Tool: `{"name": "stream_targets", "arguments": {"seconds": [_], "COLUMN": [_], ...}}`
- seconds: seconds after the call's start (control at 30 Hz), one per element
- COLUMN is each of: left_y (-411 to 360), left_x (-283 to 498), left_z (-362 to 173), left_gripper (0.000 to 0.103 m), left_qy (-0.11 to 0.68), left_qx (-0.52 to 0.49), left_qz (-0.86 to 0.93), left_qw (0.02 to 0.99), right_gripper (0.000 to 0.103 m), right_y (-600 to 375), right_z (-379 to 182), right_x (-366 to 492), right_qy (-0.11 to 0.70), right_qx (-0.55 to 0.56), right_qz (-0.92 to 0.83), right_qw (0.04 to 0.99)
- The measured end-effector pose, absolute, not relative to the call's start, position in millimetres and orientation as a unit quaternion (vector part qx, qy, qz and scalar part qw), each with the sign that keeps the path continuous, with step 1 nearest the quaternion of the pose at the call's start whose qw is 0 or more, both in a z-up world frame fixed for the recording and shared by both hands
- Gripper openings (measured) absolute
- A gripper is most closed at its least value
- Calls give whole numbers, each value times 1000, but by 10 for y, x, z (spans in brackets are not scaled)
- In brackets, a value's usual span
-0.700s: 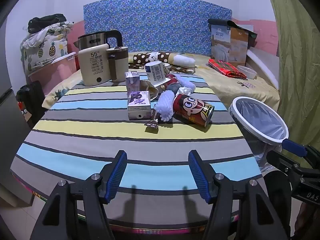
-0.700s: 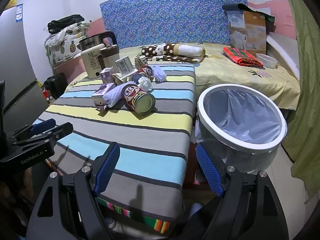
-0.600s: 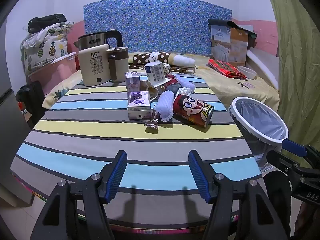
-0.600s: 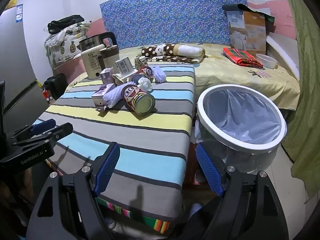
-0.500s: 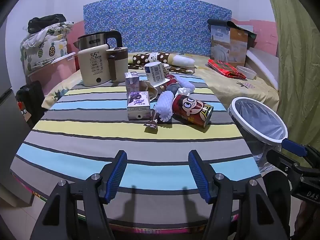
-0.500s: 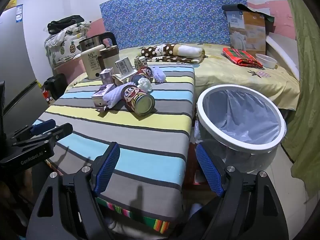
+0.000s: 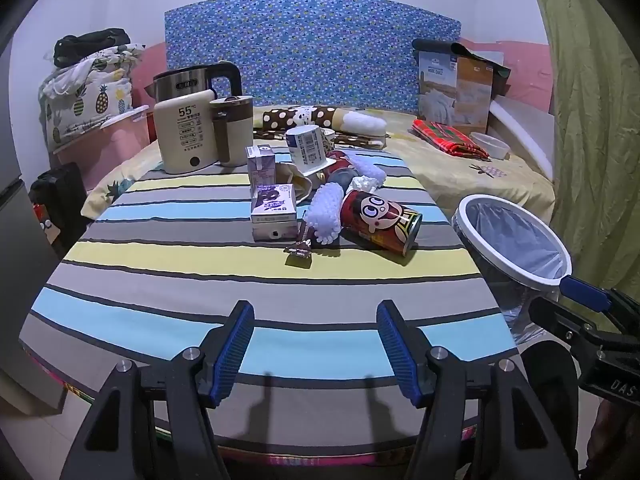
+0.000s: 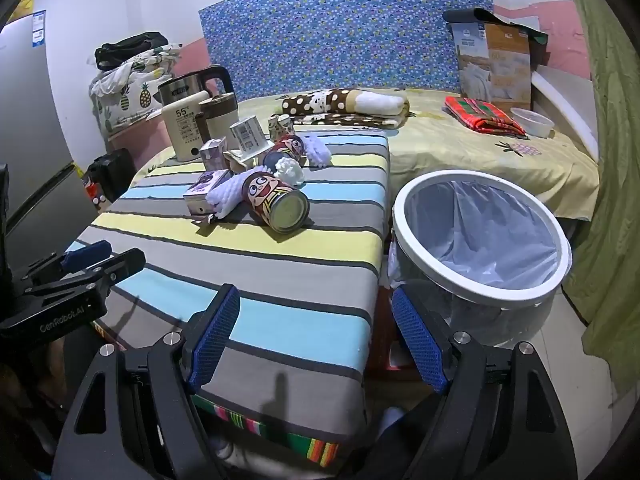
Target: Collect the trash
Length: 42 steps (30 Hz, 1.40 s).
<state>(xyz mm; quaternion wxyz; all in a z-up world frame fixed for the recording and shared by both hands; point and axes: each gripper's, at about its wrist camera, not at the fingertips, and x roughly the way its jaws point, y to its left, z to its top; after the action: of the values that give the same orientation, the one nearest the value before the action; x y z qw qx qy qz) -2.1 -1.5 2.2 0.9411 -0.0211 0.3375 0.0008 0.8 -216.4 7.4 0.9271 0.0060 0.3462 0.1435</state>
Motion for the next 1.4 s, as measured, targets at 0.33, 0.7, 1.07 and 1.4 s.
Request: {"name": "stream_targets", "arguments": {"seconds": [0.33,0.7,1.07,1.4], "left_y": [-34,-17,-24,-33], "left_x": [-13,-32,-28,-23], "left_z": [16,5,11,13], "left_gripper": [63,63,63,63], "left_qy": [338,340,341,340], "left_qx": [-22,-23,-25,-24], "left_qz": [-2,-7,-9,-11], "left_qw": [941,940,940,940], "right_gripper": [80,80,80,80], "right_y": [-2170,-2197,-2210,-2208], "right_z": [90,107,109,109], "right_x": [6,0,3,5], "right_qy": [346,346,348,348], "right_qx": [6,7,7,7], "right_qz": [143,143,142,143], "right_qw": [927,927,927,927]}}
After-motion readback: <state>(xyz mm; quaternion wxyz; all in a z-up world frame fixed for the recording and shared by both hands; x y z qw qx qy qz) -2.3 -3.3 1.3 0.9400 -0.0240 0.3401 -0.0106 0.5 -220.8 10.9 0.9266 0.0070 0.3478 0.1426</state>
